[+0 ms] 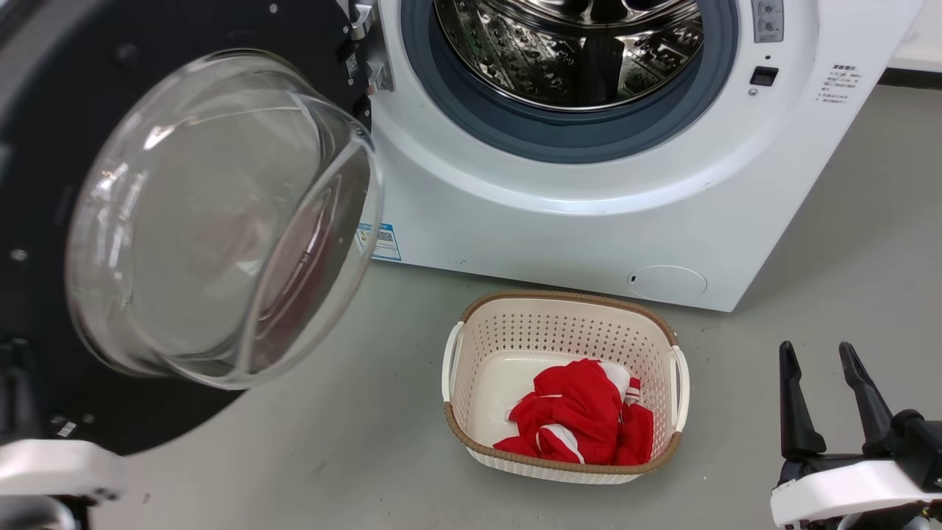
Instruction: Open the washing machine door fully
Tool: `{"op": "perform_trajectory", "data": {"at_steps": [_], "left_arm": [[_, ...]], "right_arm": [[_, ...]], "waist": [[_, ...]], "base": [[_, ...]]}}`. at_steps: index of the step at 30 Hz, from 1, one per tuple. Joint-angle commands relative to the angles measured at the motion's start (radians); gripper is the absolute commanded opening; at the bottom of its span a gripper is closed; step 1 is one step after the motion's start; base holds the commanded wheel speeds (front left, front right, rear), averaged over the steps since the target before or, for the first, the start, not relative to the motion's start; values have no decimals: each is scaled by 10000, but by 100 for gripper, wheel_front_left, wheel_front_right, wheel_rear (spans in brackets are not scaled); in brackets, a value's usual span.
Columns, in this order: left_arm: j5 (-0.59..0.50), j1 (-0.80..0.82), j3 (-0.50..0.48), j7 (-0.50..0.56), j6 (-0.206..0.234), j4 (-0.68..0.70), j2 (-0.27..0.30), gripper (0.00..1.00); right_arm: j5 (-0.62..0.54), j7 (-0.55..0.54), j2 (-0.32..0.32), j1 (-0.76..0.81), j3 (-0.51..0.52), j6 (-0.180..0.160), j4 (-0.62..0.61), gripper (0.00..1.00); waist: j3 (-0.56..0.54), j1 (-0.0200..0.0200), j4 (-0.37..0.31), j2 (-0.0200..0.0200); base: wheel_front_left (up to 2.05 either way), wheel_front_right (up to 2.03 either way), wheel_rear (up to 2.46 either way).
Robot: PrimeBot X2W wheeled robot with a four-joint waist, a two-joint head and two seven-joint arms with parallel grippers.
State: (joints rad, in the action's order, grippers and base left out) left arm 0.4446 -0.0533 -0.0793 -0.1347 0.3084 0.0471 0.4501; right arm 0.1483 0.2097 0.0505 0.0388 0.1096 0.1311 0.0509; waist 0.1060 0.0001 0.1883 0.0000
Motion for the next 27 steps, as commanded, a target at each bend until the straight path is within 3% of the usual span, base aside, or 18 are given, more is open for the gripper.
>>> {"op": "perform_trajectory", "data": {"at_steps": [1,8,15,22,27], "left_arm": [[180,289,-382,-207,-32,-372,225,0],[704,1149,-1033,-820,-564,-2119,642,0],[721,1612,-1177,-1128,-907,-3151,636,0],[421,1289,-1139,-1277,-851,-2998,270,0],[25,564,-1123,-1313,-710,-2126,-290,0]], "right_arm": [[-30,-8,-10,-162,4,-7,-73,100],[-177,-9,-10,-271,85,-7,-155,100],[-180,18,-10,-330,87,-7,-139,100],[-143,75,-10,-183,131,-7,-62,100],[-141,76,-10,-83,133,-7,-19,100]], "waist": [[59,-1,-34,0],[216,-1,-86,0],[224,-1,-121,0],[72,-1,-91,0],[-206,-1,-130,0]], "base": [[0,0,0],[0,0,0],[0,0,0],[0,0,0],[0,0,0]]}}
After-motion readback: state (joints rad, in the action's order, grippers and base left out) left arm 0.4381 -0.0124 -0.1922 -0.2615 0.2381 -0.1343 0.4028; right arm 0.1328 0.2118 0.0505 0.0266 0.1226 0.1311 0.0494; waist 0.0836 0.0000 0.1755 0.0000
